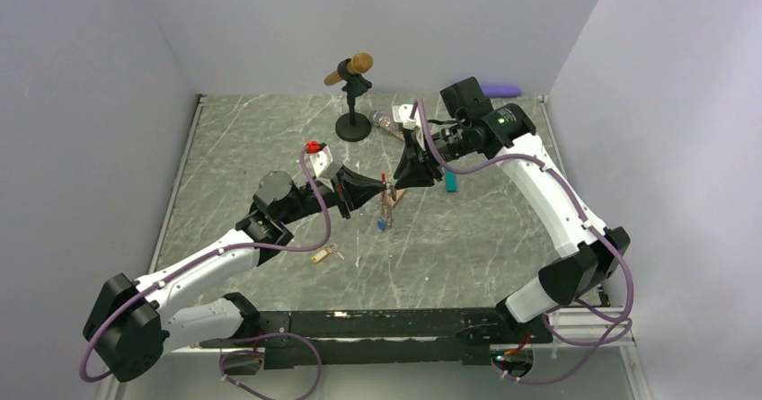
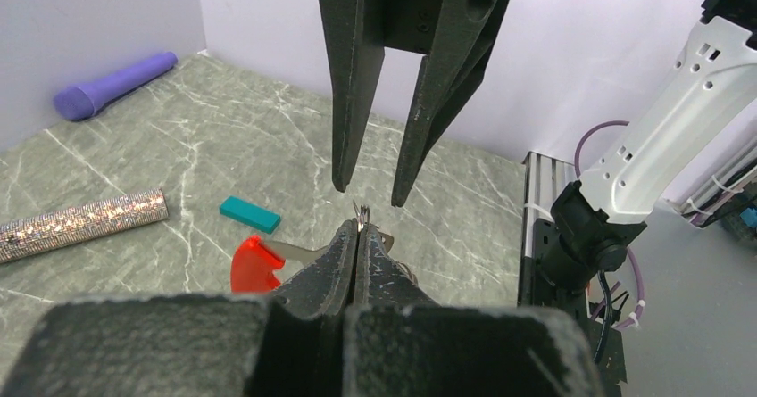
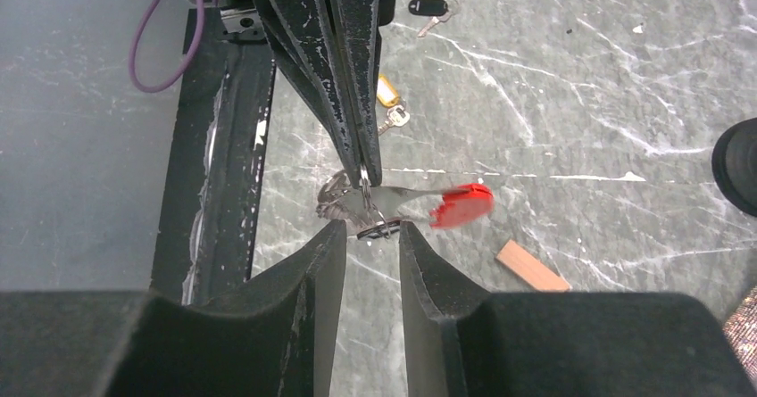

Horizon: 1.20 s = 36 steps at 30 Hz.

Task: Put the keys on the keyring

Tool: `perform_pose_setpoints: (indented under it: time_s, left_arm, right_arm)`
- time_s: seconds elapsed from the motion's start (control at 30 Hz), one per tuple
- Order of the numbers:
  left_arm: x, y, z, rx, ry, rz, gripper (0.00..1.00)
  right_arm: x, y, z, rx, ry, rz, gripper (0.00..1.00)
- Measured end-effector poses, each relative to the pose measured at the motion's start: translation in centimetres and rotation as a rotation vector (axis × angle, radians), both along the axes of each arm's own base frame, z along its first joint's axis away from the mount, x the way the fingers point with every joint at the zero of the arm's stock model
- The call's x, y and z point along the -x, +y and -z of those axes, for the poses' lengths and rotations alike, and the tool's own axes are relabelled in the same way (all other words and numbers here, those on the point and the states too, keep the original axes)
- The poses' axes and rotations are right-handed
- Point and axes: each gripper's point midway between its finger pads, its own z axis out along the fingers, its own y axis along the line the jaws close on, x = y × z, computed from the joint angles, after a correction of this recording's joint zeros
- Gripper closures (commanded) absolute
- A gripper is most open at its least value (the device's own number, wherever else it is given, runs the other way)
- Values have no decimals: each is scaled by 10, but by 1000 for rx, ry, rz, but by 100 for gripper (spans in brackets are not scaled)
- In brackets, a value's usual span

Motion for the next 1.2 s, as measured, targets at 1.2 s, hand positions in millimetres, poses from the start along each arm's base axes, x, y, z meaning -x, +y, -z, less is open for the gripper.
perform_pose_setpoints:
  time_s: [1.2]
  left_arm:
    - [-7,-1,8,229,120,18,100]
  right_arm:
    - [6,7,29,-28,117,-39,100]
